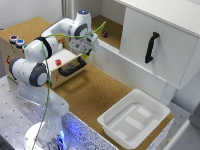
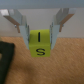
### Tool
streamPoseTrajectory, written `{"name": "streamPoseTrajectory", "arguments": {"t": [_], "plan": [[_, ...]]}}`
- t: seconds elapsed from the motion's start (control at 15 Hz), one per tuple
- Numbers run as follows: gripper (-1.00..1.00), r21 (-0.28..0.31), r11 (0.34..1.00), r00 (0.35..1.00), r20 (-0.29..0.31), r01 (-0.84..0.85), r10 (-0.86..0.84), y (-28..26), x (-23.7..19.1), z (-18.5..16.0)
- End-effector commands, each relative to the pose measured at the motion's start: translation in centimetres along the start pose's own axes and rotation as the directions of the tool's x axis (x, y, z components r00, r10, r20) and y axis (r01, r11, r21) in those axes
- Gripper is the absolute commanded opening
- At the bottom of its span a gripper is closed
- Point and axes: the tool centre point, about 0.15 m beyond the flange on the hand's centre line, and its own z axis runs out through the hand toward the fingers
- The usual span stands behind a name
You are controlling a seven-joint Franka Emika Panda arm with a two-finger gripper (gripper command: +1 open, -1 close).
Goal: Put the yellow block on the table
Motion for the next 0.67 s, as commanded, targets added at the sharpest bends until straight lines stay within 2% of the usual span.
{"name": "streamPoseTrajectory", "arguments": {"t": [0.0,0.07,0.2,0.27,0.6], "plan": [[-1.0,0.022,1.0,0.997,-0.076,-0.01,0.012,7.9,-1.1,8.5],[-1.0,0.036,0.999,0.995,-0.094,-0.03,0.033,9.2,-0.7,9.5],[-1.0,0.029,0.999,0.993,-0.108,-0.039,0.042,11.0,0.4,11.6],[-1.0,0.023,0.999,0.995,-0.101,-0.025,0.027,11.8,1.1,12.7],[-1.0,0.064,0.998,0.999,-0.04,-0.005,0.007,15.7,3.9,16.6]]}}
